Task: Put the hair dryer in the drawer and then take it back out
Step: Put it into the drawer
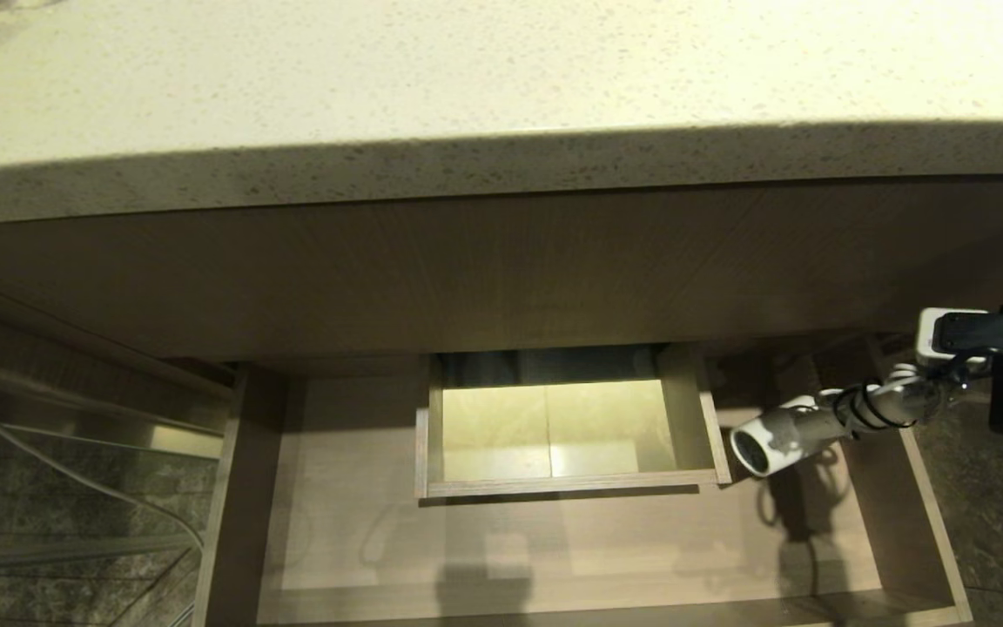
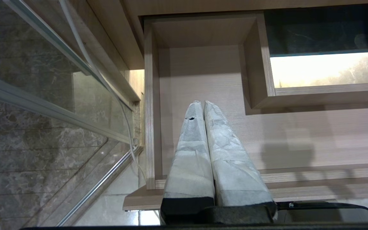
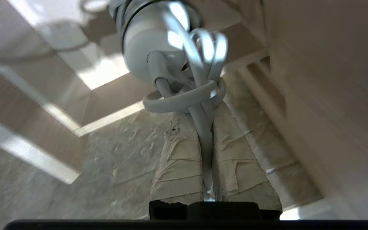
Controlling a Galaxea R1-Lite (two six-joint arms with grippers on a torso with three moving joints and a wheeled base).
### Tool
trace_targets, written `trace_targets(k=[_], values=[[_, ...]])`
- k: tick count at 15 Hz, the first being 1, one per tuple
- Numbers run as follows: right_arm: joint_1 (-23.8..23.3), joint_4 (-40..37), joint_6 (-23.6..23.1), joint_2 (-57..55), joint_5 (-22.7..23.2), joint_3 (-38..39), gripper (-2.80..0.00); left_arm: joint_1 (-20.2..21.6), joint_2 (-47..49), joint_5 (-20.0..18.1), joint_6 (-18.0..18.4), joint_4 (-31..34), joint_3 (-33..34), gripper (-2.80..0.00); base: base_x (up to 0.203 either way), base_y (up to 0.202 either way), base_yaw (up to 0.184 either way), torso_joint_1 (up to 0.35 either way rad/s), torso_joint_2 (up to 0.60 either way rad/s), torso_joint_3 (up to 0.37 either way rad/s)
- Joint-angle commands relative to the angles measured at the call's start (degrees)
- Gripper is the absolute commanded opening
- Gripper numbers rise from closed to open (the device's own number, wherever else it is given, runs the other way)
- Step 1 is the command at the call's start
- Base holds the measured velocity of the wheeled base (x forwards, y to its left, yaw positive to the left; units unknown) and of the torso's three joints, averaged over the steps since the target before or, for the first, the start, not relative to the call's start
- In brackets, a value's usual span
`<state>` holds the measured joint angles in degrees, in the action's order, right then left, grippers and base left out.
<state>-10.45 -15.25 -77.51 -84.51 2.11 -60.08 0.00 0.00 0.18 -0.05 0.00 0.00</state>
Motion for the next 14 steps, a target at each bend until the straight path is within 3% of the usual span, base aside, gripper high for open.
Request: trace_targets(k=[1,8,14], values=[[-0.01,-0.74,-0.45,2.52,-0.43,2.42,-2.80,0.00,0.00,-0.01,0.01,0.00,0.00,-2.80,0.000,0.000,0.000,0.000,0.00,0.000],[-0.10,-3.56,-1.50,1.11,-1.32,6.76,-2.80,0.00,0.00,-0.01,-0.04,0.00,0.00,-2.80,0.000,0.000,0.000,0.000,0.00,0.000],[-0.05,-2.89,-1.06,-7.49,-1.31,4.16,-2.80,0.00,0.00,-0.01,0.05,0.00,0.00,-2.80,0.000,0.000,0.000,0.000,0.00,0.000]])
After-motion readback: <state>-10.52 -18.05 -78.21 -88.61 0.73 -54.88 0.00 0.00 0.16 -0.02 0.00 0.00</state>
